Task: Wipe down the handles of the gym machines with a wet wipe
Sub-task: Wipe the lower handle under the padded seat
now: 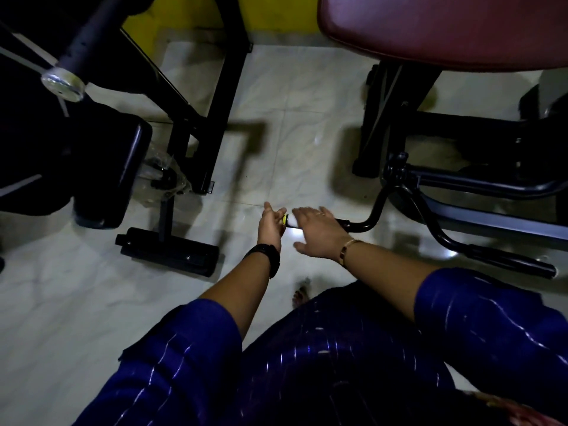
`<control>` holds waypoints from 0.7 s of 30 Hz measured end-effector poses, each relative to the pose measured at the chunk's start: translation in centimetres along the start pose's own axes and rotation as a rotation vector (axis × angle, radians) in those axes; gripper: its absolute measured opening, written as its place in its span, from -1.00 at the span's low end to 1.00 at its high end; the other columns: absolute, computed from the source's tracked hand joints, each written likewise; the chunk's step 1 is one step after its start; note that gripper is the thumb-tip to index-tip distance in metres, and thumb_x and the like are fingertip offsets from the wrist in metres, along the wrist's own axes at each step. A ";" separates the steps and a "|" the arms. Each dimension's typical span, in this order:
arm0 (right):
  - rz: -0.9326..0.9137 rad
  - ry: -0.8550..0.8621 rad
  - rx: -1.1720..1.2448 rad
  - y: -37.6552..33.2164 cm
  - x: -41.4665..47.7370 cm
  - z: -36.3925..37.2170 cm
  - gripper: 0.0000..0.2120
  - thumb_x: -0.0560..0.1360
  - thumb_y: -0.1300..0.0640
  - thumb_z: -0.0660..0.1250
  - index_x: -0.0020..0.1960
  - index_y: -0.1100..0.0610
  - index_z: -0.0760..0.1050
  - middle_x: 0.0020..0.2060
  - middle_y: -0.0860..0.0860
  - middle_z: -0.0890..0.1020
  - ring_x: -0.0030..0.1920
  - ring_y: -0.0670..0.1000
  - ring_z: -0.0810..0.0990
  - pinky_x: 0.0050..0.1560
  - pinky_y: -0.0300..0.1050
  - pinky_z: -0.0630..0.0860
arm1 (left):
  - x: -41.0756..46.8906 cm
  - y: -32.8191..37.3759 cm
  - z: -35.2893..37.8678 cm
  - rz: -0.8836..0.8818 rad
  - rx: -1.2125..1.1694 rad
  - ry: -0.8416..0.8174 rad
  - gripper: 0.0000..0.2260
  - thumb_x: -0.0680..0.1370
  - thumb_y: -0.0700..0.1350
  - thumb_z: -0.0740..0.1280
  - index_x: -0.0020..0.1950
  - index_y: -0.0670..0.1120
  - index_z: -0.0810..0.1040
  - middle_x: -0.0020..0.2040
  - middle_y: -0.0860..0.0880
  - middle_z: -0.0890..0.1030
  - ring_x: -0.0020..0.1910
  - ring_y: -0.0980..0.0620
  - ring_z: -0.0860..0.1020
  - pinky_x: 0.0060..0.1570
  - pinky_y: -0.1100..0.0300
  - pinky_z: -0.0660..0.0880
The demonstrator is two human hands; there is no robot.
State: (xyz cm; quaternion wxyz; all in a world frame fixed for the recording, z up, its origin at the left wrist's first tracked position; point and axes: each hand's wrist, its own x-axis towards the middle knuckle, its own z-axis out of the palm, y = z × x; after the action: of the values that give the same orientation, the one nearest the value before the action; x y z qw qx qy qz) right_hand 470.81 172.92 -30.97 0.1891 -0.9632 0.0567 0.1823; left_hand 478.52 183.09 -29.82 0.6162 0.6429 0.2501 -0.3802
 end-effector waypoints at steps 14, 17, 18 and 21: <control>-0.139 0.075 -0.269 0.3 -0.3 1.4 -0.24 0.46 0.14 0.28 0.56 0.20 0.02 0.52 0.16 0.18 0.52 0.12 0.16 0.50 0.08 0.00 | 0.5 -0.1 -1.1 -0.010 -0.139 -0.033 -0.58 0.66 0.00 0.02 0.50 -0.09 0.26 0.42 -0.14 0.42 0.39 -0.11 0.42 0.37 0.06 0.32; -0.061 -0.031 -0.209 -1.4 1.9 -0.3 -0.33 0.54 0.11 0.22 0.55 0.19 0.02 0.49 0.17 0.22 0.50 0.12 0.18 0.48 0.03 0.03 | 0.7 0.2 -1.2 -0.007 -0.140 -0.030 -0.57 0.65 0.03 0.05 0.50 -0.08 0.28 0.36 -0.13 0.48 0.32 -0.10 0.47 0.28 0.08 0.37; -0.088 -0.028 -0.246 -1.7 2.1 -0.5 -0.35 0.54 0.13 0.22 0.55 0.19 0.04 0.49 0.16 0.22 0.50 0.13 0.18 0.47 0.02 0.06 | 0.7 0.4 -1.3 -0.009 -0.139 -0.027 -0.56 0.65 0.03 0.05 0.51 -0.08 0.27 0.33 -0.13 0.50 0.31 -0.09 0.47 0.23 0.09 0.38; -0.244 0.010 -0.382 -0.9 1.0 0.1 -0.44 0.56 0.23 0.11 0.55 0.19 0.09 0.53 0.15 0.14 0.53 0.14 0.11 0.48 0.03 0.07 | 0.8 0.5 -1.4 -0.027 -0.126 -0.033 -0.54 0.65 0.05 0.04 0.52 -0.08 0.26 0.34 -0.12 0.49 0.30 -0.10 0.46 0.17 0.10 0.37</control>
State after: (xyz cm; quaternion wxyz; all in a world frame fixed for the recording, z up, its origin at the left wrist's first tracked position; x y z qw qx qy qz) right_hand 471.91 173.70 -31.12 0.0235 -0.9821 -0.0951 0.1607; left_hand 479.65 184.32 -30.17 0.6543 0.5930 0.2721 -0.3824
